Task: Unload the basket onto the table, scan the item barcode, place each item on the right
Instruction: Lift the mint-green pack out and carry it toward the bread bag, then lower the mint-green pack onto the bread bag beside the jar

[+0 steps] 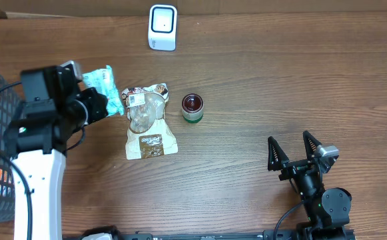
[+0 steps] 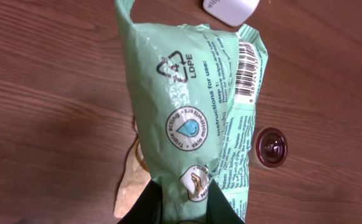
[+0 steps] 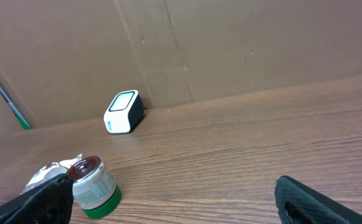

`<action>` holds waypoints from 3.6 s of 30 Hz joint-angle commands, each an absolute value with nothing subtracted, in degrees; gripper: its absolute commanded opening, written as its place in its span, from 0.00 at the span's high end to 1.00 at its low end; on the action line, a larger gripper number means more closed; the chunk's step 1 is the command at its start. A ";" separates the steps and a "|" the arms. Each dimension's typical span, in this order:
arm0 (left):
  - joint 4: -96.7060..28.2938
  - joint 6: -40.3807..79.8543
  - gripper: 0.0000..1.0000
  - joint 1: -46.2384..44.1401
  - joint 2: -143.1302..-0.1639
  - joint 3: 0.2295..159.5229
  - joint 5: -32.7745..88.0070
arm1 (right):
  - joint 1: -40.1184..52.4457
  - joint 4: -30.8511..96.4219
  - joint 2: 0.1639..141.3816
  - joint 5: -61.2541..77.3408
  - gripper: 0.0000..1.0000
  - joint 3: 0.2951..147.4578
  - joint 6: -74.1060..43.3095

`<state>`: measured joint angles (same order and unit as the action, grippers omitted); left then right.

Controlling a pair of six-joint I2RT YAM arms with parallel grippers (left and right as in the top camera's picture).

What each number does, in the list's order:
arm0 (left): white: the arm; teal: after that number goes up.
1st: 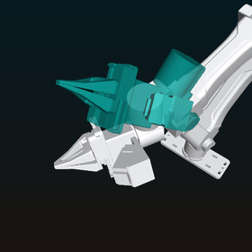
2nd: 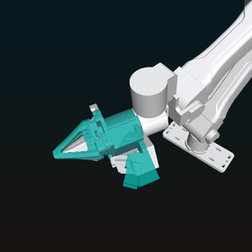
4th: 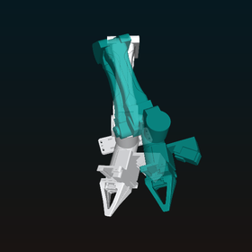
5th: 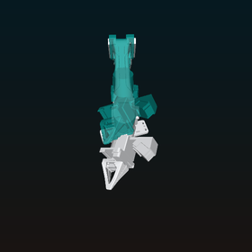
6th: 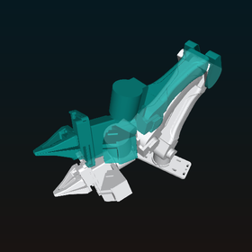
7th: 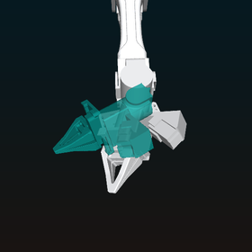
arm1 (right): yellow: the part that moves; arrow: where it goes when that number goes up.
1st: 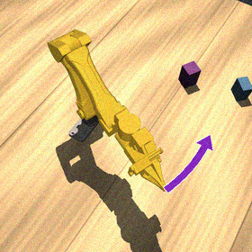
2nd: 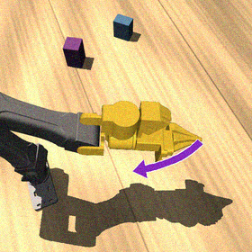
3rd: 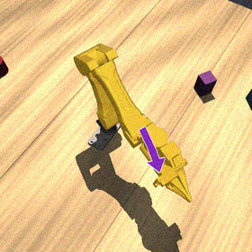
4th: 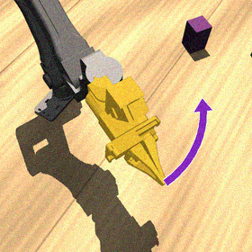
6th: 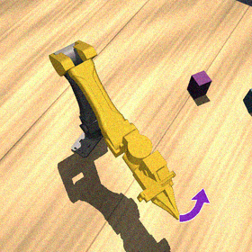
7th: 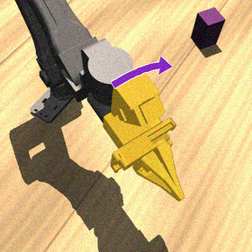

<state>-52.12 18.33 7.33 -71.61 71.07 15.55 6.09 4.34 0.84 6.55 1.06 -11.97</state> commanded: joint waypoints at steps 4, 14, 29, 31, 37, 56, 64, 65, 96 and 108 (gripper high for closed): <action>-47.57 20.99 0.96 2.28 -76.16 69.56 15.05 | 6.42 4.12 0.16 5.85 0.00 0.45 -11.73; -42.54 24.08 0.96 -2.79 -83.20 69.56 15.05 | 6.42 4.12 0.16 5.87 0.00 0.45 -11.73; -39.48 25.56 0.96 -5.45 -89.34 69.56 15.00 | 6.42 4.12 0.16 5.87 0.00 0.45 -11.73; -38.85 25.58 0.96 -5.89 -89.65 69.56 15.03 | 6.42 4.12 0.16 5.87 0.00 0.45 -11.73; -38.30 25.98 0.96 -6.52 -91.33 69.56 15.07 | 6.42 4.12 0.16 5.85 0.00 0.45 -11.73; -35.57 26.94 0.96 -6.81 -95.33 69.56 15.70 | 6.42 4.12 0.16 5.87 0.00 0.45 -11.73; -33.80 27.07 0.96 -6.81 -97.32 69.56 17.63 | 6.42 4.12 0.16 5.87 0.00 0.45 -11.73; -33.78 27.07 0.96 -6.81 -97.32 69.56 17.65 | 6.42 4.12 0.16 5.87 0.00 0.45 -11.73; -31.94 27.59 0.96 -6.85 -97.47 69.56 17.85 | 6.42 4.12 0.16 5.85 0.00 0.45 -11.73; -36.05 27.46 0.76 -7.18 -99.46 69.52 19.16 | 6.42 4.12 0.16 5.85 0.00 0.45 -11.73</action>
<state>-36.14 26.83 -6.42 -98.74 69.71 17.21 6.09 4.34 0.84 6.55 1.06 -11.97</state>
